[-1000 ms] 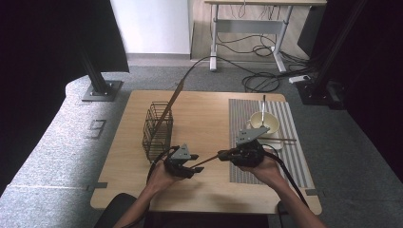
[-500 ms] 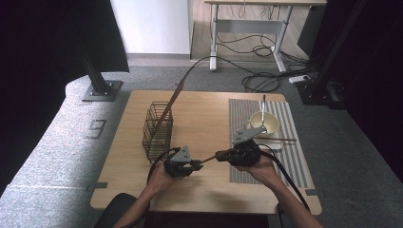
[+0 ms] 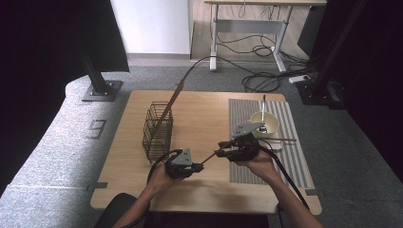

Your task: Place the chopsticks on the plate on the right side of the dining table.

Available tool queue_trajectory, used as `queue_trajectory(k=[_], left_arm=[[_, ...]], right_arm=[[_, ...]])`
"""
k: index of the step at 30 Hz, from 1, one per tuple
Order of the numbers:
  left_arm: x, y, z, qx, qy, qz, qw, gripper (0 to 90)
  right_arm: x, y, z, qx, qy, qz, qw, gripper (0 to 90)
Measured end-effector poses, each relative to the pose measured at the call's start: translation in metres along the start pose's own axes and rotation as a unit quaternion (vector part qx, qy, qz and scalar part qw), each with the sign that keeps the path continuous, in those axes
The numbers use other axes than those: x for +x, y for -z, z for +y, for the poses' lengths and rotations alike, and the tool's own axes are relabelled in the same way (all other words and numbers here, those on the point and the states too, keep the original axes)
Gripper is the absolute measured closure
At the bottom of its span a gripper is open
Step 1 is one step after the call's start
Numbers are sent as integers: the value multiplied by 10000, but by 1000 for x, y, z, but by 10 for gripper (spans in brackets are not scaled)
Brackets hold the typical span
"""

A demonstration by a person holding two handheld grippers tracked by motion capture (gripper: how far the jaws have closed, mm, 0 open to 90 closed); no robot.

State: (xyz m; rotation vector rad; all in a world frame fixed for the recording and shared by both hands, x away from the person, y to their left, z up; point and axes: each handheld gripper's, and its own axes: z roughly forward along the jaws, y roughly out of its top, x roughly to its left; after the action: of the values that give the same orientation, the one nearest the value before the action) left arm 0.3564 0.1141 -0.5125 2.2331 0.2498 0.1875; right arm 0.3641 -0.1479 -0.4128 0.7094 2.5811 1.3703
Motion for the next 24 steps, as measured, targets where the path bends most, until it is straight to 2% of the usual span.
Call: queue_trajectory(k=[3,5,7,10,13,19,24], left_arm=[[1,-2,-1,76,53,-50,9999,852],[1,-3,-1,132,69,-84,9999,852],[1,-5,-1,180,102,-99,9997,851],[1,-5,-2,209,125,-101,9997,851],[2,-3,-2,159,177,-78,9997,851],[5,2,-3,13,268,-86,9996,851],[8,6,-4,-113,328,-81,9994,848]], right_arm=[[-1,-1,4,-61,-107,-270,9996,394],[-1,-3,7,-37,-128,-577,9982,335],[0,-6,9,-30,-10,-797,9968,288],[3,-13,10,43,252,-1178,9927,258],[1,-17,7,162,270,-1419,9894,245],[-14,-14,-2,215,72,-1513,9882,231],[-31,-15,-19,304,-246,-1546,9872,229]])
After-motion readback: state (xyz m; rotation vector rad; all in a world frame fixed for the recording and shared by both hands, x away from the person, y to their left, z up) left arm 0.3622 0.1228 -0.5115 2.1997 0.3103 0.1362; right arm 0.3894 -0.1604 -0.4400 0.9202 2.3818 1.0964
